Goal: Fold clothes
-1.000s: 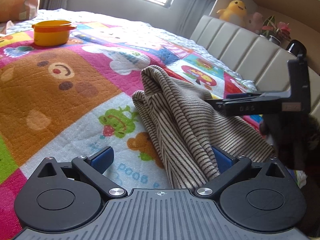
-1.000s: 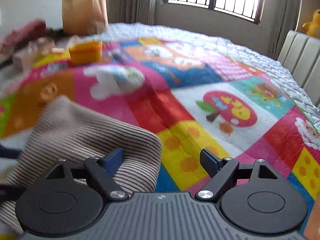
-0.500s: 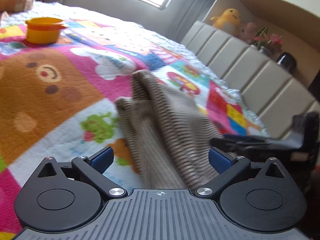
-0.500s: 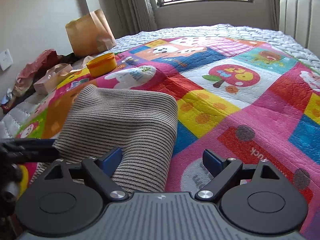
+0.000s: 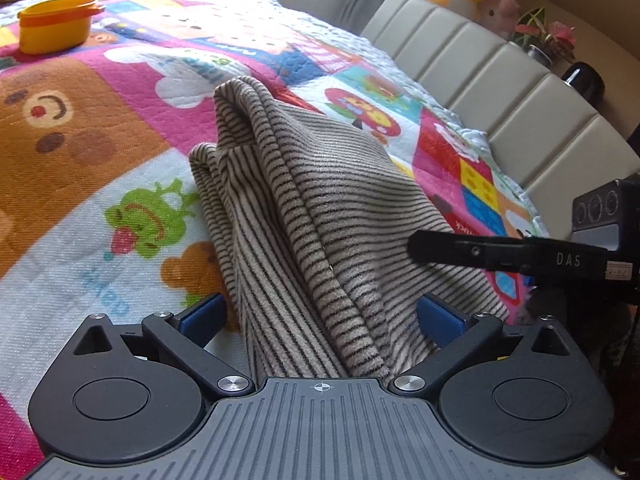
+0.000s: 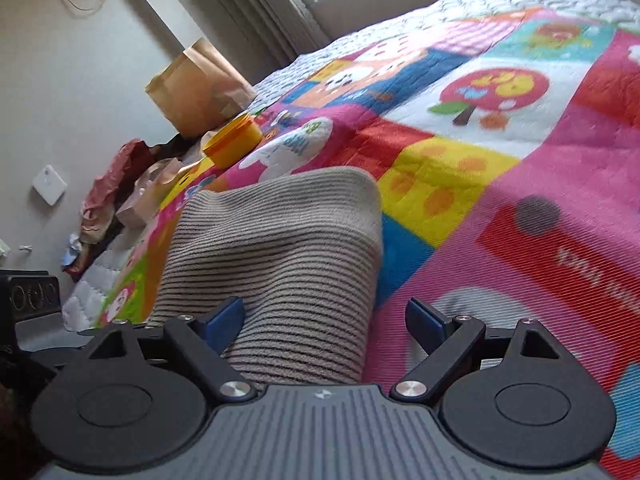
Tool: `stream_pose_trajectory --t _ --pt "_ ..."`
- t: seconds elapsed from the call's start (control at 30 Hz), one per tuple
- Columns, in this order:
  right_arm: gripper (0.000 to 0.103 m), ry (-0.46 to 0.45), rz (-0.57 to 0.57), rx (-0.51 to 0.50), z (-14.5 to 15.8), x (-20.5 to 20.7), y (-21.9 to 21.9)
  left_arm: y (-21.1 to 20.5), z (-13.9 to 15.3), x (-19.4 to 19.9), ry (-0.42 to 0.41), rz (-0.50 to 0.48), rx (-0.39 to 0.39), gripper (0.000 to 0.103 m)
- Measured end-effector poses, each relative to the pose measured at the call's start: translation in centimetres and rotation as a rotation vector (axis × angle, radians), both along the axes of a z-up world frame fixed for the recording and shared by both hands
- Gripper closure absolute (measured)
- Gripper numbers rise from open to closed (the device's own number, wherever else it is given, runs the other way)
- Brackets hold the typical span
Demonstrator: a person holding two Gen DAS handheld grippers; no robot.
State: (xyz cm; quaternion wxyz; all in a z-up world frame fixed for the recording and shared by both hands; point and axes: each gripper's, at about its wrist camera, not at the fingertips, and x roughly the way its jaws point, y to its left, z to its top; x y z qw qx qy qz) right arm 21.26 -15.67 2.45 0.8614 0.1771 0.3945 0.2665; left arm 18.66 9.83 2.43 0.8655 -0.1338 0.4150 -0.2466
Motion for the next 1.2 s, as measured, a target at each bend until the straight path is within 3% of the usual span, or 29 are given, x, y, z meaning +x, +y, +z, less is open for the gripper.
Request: stream_pose_trajectory --t 0.07,0.2,0.27,0.6,0.7,0.9,1.0,1.13,1.2 --pt "0.022 -0.003 0.032 -0.003 0.0 0.1 0.9 0.1 -0.1 0.1 -0.026 -0.005 -0.024 0.005" --pt "0.023 -0.043 0.052 -0.051 0.6 0.9 3.3 1.0 -0.4 0.5 -0.059 0.002 -0.096 0.018" --pt "0.023 -0.063 0.066 -0.051 0.9 2.5 5.0 2.3 -0.4 1.2 -0.082 0.018 -0.111 0.019" --pt "0.027 -0.169 0.173 -0.093 0.7 14.0 17.1 13.2 0.5 8.8 -0.180 0.212 0.005 0.021" --pt "0.024 -0.174 0.175 -0.092 -0.5 16.2 19.2 14.7 -0.2 10.0 -0.175 0.240 -0.016 0.019" --pt "0.019 -0.140 0.161 -0.002 -1.8 16.9 17.8 15.4 -0.9 10.4 -0.190 0.242 -0.053 0.014" --pt "0.013 -0.160 0.147 -0.027 -1.6 16.3 18.0 15.6 -0.8 10.3 -0.201 0.246 -0.054 0.015" --pt "0.008 -0.198 0.120 -0.080 -0.9 14.2 17.0 16.8 1.8 8.0 -0.311 0.302 -0.025 0.018" --pt "0.008 -0.230 0.118 -0.110 -0.4 12.6 16.2 17.7 3.9 7.5 -0.373 0.299 -0.055 0.011"
